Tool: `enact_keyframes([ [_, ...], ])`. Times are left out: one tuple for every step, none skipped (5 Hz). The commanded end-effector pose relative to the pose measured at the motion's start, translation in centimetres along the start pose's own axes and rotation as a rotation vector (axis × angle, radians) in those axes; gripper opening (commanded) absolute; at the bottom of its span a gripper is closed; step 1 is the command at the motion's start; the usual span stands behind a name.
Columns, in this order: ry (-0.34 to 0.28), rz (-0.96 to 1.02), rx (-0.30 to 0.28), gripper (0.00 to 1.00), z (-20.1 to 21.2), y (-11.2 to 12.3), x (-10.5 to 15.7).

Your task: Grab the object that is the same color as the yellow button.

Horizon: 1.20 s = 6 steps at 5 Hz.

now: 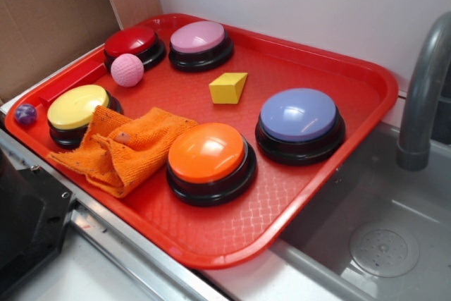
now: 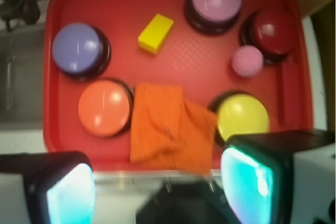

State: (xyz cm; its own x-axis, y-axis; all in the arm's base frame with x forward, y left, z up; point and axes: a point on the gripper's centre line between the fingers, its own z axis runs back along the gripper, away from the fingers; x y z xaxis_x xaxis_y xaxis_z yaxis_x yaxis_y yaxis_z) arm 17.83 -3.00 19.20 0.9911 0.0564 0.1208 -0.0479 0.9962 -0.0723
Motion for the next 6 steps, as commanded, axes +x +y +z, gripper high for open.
enact_keyframes([
  [-0.113,0.158,-0.047,1.00,-6.6,-0.4,6.2],
  [-0.098,0.284,-0.044,1.00,-10.0,-0.3,7.9],
  [-0.085,0.360,-0.033,1.00,-12.8,-0.1,9.1],
  [-0.059,0.440,0.003,1.00,-14.8,0.9,9.7],
  [-0.035,0.464,0.020,1.00,-16.7,1.2,10.2],
  [-0.039,0.427,0.012,1.00,-17.7,1.3,10.7],
])
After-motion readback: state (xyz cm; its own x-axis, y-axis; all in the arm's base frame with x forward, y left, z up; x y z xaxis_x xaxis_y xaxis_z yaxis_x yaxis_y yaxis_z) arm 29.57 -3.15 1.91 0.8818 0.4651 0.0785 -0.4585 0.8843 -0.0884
